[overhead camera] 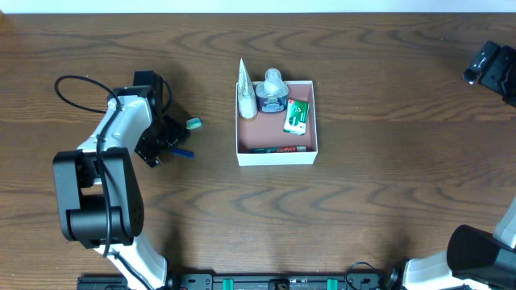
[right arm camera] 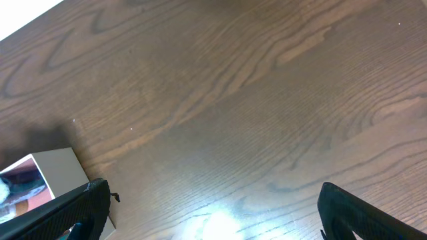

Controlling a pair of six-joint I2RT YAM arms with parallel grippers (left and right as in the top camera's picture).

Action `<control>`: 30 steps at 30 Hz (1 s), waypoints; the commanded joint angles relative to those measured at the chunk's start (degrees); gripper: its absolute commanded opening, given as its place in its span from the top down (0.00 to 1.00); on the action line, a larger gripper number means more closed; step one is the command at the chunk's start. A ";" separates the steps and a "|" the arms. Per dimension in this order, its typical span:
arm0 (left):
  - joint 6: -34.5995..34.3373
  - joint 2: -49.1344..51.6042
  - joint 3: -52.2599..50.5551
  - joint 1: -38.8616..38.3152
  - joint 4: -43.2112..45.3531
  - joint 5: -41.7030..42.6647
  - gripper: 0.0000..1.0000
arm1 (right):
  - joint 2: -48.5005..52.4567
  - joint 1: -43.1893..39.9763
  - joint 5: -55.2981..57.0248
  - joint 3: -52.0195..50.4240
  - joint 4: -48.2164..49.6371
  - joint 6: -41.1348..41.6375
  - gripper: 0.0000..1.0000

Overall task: Pack container
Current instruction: 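Grasp the blue razor handle with the left gripper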

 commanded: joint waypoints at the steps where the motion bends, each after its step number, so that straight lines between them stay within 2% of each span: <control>1: -0.11 2.10 -0.17 0.09 -0.37 -0.87 0.26 | -0.13 -0.20 0.57 0.66 -0.04 0.92 0.01; 18: -0.09 7.91 -0.31 0.09 0.15 -0.90 0.29 | -0.13 -0.22 0.59 0.66 -0.07 0.90 0.01; 24: -0.09 8.70 -0.48 0.09 0.55 -0.92 0.56 | -0.13 -0.20 0.59 0.66 -0.04 0.90 0.01; 30: -0.07 8.70 -0.48 0.09 0.68 -0.90 0.73 | -0.13 -0.20 0.57 0.66 -0.07 0.90 0.01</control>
